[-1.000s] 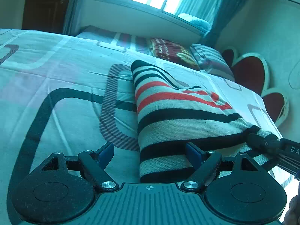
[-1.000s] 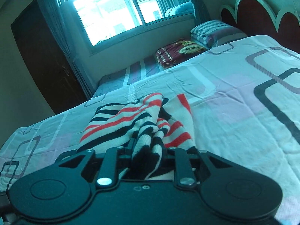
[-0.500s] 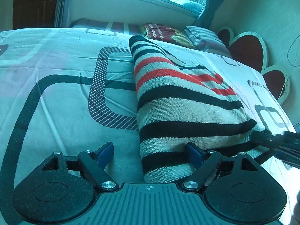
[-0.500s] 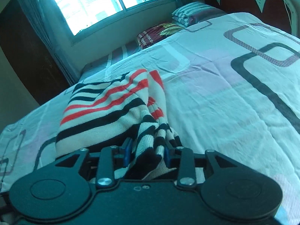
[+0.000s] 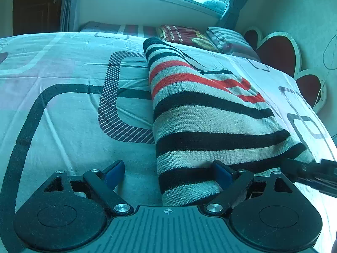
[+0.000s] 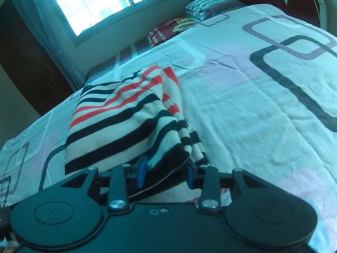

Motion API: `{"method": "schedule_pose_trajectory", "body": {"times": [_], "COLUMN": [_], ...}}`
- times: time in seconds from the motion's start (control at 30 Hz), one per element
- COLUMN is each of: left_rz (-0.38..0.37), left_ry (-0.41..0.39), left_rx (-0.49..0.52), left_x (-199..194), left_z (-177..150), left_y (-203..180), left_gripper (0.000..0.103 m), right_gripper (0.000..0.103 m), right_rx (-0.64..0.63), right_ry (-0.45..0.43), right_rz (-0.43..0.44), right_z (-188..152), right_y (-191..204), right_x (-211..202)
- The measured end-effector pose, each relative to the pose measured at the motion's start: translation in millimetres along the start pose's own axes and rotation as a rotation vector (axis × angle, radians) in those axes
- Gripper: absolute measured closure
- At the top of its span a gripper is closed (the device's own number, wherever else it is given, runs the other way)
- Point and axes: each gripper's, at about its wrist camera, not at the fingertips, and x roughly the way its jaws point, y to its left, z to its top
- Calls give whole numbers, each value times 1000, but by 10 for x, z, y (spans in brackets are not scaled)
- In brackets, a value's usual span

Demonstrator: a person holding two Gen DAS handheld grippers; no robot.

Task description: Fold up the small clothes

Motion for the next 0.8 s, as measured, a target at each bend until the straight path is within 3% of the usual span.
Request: {"method": "schedule_pose_trajectory", "body": {"times": [0.03,0.27,0.37,0.43,0.5,0.6,0.7,0.8], "left_rz": [0,-15,-9,-14,-14,-11,-19,-25], "left_ry": [0,-20,-12,15,11,13,20,-11], "left_rx": [2,3,15,13,31,33,-2,-28], "left_x": [0,-56,-44,8,11,3,-36,-135], "left_z": [1,6,-1,-24,-47,-42,20,99], "left_y": [-1,-38,-74,-64,-84,-91,-46,-11], "left_gripper": [14,14,14,14,14,14,14,14], "right_gripper": [83,88,88,86,85,80,70,68], "right_rx": [-5,-155,-134,-70,-63,-55,-19,-35], "right_ry": [-9,-139,-107,-34,-18,-4,-38,-83], "right_rz": [-12,-26,-61,-104,-133,-111,-82,-91], "right_z": [12,132,98,1,-80,-43,70,178], "right_y": [14,248,133,-71,-165,-188,-213,-165], "right_x": [0,-337,-264,-79,5,10,-134,-237]}}
